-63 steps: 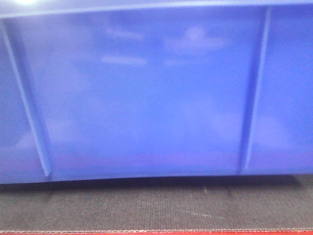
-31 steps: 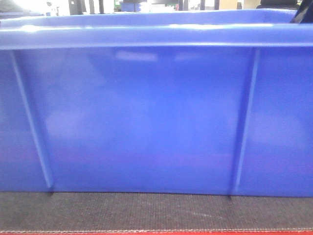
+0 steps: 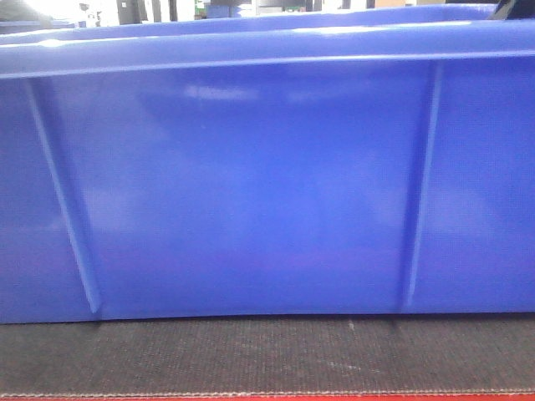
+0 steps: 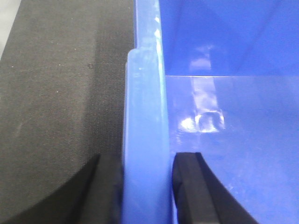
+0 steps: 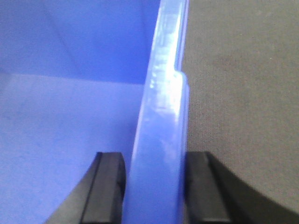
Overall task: Move blue bin to conveyor side
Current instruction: 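Lower the blue bin with both grippers onto the dark conveyor belt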
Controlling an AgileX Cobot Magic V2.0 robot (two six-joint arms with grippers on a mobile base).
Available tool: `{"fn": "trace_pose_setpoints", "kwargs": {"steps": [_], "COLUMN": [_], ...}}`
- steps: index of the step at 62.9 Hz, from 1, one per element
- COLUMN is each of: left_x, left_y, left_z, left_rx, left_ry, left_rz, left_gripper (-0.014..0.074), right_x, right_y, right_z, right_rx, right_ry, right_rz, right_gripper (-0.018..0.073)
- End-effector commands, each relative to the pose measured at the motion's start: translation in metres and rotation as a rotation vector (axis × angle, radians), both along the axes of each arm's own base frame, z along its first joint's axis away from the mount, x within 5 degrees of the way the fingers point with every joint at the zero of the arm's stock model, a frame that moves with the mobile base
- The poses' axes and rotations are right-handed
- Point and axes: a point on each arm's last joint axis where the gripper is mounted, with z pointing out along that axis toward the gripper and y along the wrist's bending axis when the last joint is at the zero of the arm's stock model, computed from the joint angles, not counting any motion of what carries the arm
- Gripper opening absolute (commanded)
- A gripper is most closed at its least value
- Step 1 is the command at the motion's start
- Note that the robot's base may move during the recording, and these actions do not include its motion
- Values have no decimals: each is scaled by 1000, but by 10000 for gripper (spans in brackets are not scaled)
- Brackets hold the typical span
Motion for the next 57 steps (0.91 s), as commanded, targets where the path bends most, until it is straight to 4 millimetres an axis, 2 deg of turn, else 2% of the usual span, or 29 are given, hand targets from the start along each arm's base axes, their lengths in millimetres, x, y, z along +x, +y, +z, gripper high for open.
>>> {"fn": "trace_pose_setpoints", "kwargs": {"steps": [1,4,8,17,24,31,35,39,44,49,53,57], "left_x": [3,3,3,5,4,-1,-7,-14,-24,-37,-50,-60], "left_y": [-4,-4,-4,-3,-3,-2,-1,0,2,4,6,7], "left_z": [6,6,7,15,34,65,81,100,119,137,149,157], "left_rx": [-46,-46,-47,-22,-18,-31,-38,-47,-47,-44,-50,-57], "left_ry": [-45,-45,-49,-71,-127,-221,-273,-335,-400,-466,-513,-562], "left_rz": [0,0,-1,-6,-8,-7,-7,-7,-7,-7,-6,-9], "left_gripper": [330,394,454,514,516,516,510,478,397,248,125,4], "right_x": [6,6,6,8,4,-3,-10,-17,-28,-39,-48,-54], "right_y": [4,4,4,4,4,2,0,-1,-5,-8,-10,-12], "right_z": [14,14,16,30,47,70,85,99,117,130,138,143], "right_rx": [26,26,29,37,45,56,64,70,73,85,94,100], "right_ry": [-126,-126,-137,-172,-201,-242,-273,-306,-359,-407,-445,-470], "right_rz": [14,14,14,14,16,18,19,20,21,21,20,19], "right_gripper": [362,428,470,478,477,475,444,361,197,6,-106,-77]}}
